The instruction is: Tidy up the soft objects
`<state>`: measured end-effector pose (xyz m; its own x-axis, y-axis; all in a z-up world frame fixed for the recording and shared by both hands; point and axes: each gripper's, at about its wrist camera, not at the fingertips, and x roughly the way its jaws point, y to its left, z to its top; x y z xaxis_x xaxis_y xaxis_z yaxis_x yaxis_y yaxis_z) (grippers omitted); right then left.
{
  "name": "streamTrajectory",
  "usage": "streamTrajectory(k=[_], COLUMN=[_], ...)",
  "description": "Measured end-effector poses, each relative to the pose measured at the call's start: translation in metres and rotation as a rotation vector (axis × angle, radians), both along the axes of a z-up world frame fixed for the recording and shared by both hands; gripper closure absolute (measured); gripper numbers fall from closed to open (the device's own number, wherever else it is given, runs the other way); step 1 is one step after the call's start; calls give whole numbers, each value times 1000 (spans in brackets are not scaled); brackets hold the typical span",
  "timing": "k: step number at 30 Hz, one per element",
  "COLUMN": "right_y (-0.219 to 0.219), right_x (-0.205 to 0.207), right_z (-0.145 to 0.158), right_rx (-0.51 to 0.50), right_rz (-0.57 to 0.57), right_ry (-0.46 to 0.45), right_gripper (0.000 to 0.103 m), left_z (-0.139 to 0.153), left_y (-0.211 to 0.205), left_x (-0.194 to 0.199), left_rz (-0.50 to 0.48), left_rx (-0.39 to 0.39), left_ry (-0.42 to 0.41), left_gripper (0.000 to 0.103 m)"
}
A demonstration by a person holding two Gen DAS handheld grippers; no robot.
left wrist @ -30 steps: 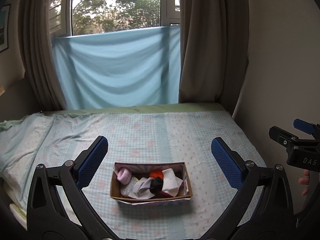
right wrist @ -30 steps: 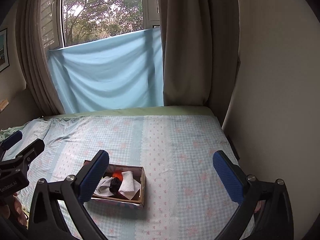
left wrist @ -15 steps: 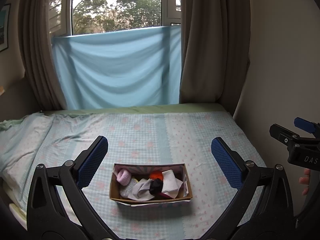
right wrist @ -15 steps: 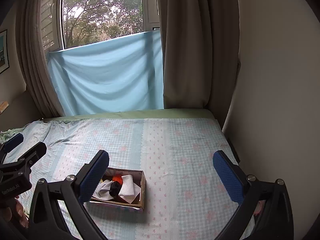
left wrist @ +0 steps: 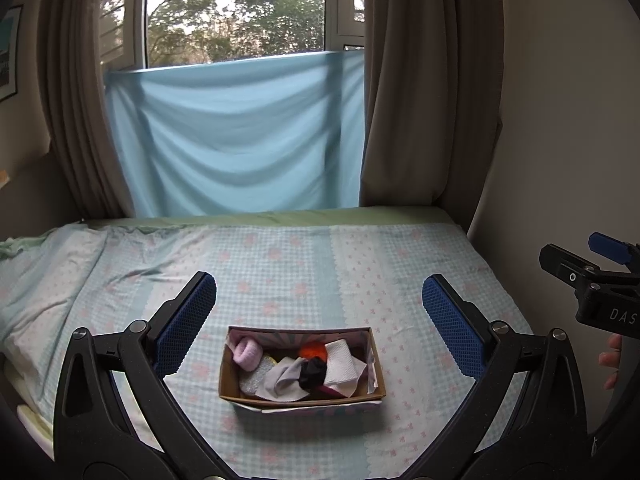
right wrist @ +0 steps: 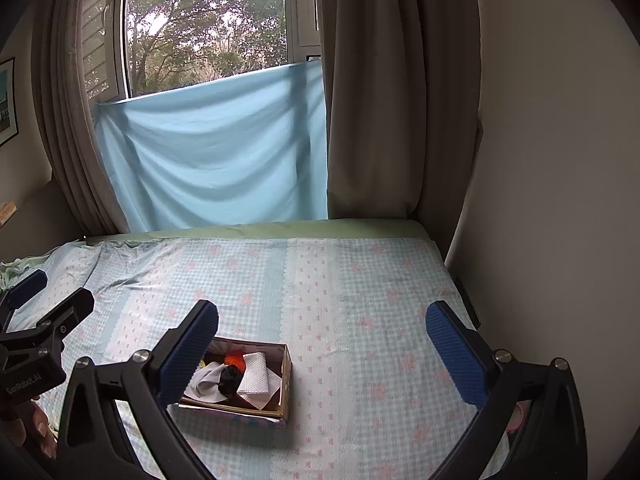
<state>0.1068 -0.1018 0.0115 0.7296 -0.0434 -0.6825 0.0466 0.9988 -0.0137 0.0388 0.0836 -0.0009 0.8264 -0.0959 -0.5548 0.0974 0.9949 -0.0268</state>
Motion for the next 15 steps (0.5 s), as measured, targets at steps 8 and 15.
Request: streamTrajectory(k=[8,15], right_y=[-1,-1], right_x=[1,1], right_z=[0,-1], right_rx=[-2,-5], right_rz=[4,8], right_ry=[0,-4], right_gripper=[0,0], left_z=[-1,-1], left_y=[0,1], left_x=[0,-1], left_rz=[-3,-5], left_rx=[0,-3], left_ry=[1,-3], left_gripper=[0,0])
